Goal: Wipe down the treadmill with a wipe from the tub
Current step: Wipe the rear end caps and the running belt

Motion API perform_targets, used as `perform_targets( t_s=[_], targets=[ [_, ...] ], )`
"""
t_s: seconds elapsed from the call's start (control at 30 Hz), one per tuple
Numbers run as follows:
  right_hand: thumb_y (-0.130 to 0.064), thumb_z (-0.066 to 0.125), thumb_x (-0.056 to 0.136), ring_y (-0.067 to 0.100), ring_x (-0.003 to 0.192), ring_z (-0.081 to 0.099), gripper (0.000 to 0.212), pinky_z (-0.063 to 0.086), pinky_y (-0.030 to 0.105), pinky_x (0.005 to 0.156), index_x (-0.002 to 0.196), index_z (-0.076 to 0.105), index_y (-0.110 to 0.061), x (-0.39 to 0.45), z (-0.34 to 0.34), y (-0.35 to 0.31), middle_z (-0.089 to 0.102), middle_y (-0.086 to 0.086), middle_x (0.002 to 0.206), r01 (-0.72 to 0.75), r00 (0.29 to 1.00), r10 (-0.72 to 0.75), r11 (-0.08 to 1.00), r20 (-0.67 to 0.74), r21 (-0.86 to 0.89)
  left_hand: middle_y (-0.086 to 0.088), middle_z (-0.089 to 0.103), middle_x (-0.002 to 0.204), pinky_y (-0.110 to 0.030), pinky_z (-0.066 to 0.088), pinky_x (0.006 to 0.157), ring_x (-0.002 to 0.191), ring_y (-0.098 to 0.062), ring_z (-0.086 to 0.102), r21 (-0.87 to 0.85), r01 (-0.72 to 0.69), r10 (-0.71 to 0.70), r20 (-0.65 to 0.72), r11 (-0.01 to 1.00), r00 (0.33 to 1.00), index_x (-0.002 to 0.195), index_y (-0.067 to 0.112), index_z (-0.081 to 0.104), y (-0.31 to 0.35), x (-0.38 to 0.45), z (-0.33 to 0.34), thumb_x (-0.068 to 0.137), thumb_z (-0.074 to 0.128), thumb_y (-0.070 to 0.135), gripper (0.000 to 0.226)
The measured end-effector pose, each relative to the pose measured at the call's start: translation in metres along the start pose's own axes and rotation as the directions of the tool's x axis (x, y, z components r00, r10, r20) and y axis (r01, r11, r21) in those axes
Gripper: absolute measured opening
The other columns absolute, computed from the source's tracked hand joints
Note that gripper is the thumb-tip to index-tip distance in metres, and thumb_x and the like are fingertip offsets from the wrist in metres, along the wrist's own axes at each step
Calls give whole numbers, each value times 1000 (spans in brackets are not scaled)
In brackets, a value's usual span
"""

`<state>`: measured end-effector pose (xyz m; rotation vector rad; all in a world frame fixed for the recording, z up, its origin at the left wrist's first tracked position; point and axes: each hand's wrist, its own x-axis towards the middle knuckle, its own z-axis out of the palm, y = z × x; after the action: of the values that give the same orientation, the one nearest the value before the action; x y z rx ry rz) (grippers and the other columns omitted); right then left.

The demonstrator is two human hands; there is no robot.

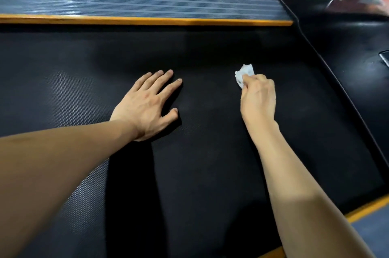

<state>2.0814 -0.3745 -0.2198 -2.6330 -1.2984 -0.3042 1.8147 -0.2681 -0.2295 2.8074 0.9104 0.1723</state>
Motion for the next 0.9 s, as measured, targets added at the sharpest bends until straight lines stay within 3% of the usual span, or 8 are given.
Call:
perform_targets(
  t_s=[0.1,0.2,0.33,0.47,0.53,0.67,0.77,0.9],
  targets=[
    [-1,52,95,19,87,51,18,33,28,68,100,68,-7,3,-5,-14,66,9,96,31,999,-30,1000,-30,8,-3,14,170,-38,3,128,158,-20,8,0,0,0,-2,1000,1000,162,29,19,1,0,-1,92,20,64,79],
    [-19,60,94,-1,68,51,13,39,17,62,82,64,-15,-26,-16,-66,59,-8,69,339,940,-334,886,-72,317,-3,16,170,-38,3,128,157,-20,9,-8,-3,3,2,1000,1000,161,28,23,1,1,-1,91,22,64,79],
    [-19,59,91,23,90,60,19,49,35,79,100,74,-13,-51,-6,-82,71,2,96,609,785,-615,745,-75,271,-3,17,170,-37,4,128,157,-20,11,-8,-9,9,6,1000,1000,160,25,27,0,1,-1,92,24,65,79],
    [-16,60,90,9,76,60,13,45,32,68,84,68,-9,7,-15,35,62,-6,76,163,987,-163,985,-20,51,-2,13,170,-36,1,128,158,-18,6,0,-1,1,7,1000,1000,163,29,17,0,-1,-2,92,20,66,80],
    [-5,52,94,17,85,64,19,46,28,69,89,70,-7,17,-23,68,64,2,84,-110,994,109,993,30,32,-2,13,170,-36,1,128,158,-18,6,5,1,-1,0,1000,1000,163,29,17,2,0,-1,91,20,65,80],
    [-16,55,96,5,69,50,25,38,22,69,74,65,-10,-40,-20,-24,59,-9,70,231,971,-237,898,-31,375,-2,12,171,-37,1,128,158,-19,6,11,3,-3,18,1000,1000,163,28,16,3,-1,-2,90,18,66,82],
    [-12,50,92,24,89,59,26,47,32,77,101,74,-8,-94,-23,-73,72,3,97,564,810,-580,735,-82,378,-3,14,170,-38,4,128,157,-21,10,5,-16,16,27,1000,1000,162,27,19,1,-1,-3,91,19,66,81],
    [-7,54,91,14,69,46,20,40,35,68,73,62,-5,-55,-35,5,52,-1,71,401,916,-396,891,-67,210,-5,17,170,-38,5,128,156,-23,13,18,-20,20,28,1000,999,162,26,21,-2,1,-1,89,21,63,81]
  ],
)
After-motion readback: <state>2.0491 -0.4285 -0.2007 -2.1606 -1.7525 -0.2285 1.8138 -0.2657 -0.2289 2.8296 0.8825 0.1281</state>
